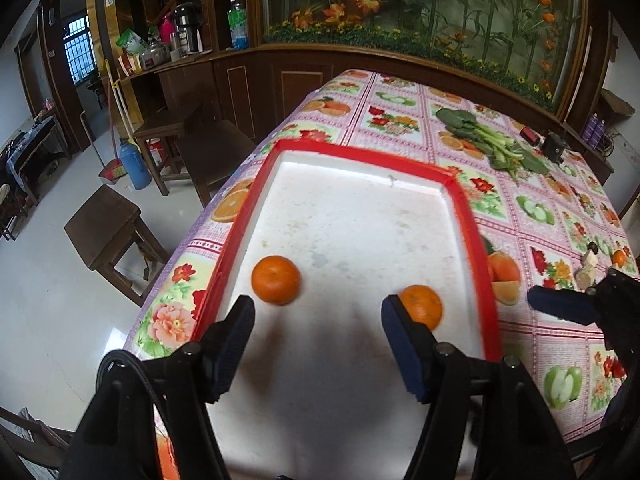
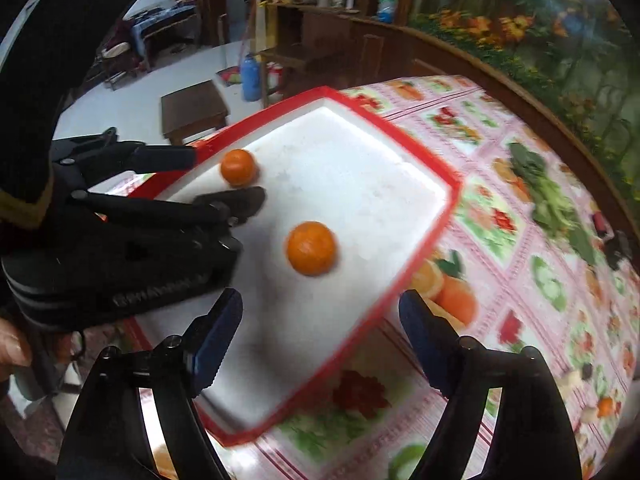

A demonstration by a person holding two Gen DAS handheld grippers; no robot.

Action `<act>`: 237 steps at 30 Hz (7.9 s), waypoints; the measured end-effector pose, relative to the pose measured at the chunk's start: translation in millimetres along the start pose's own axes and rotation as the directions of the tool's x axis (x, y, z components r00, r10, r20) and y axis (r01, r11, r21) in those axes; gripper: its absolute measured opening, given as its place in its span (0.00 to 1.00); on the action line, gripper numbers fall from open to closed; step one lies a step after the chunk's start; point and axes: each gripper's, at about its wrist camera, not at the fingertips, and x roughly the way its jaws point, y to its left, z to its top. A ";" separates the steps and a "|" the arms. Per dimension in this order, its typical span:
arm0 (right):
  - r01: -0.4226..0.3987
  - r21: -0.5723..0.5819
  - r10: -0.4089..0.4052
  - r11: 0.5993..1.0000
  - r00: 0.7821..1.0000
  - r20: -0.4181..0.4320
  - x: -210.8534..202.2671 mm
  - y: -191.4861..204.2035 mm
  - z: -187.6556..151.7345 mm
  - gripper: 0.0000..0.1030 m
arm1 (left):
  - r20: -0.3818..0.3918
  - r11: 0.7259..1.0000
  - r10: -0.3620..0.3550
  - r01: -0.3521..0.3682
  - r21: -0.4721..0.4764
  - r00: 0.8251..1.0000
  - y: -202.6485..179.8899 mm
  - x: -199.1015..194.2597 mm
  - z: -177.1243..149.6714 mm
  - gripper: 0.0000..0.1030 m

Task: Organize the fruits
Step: 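Lower both oranges into the tray and open both grippers, then move both grippers back over the spilled fruits on the tablecloth, then grasp the red tomato with the left gripper while the right gripper grasps a green grape, then carry the tomato and the grape toward the tray with both grippers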

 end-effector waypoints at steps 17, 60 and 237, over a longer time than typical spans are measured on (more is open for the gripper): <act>0.141 0.207 -0.157 0.968 0.986 0.061 -65.4 -57.8 -62.8 0.93 | 0.050 0.996 -0.055 0.051 0.072 0.997 -69.6 -38.3 -12.4 0.71; 0.407 0.633 -0.386 0.659 0.905 -0.181 -179.4 -237.3 -330.5 0.93 | -0.207 0.819 -0.342 0.398 0.412 0.917 -345.7 -46.3 -100.5 0.76; -0.129 0.002 0.129 0.992 0.991 -0.035 -4.8 -11.6 -17.7 0.21 | -0.022 0.997 -0.078 0.077 -0.031 0.997 4.5 -25.4 -42.2 0.35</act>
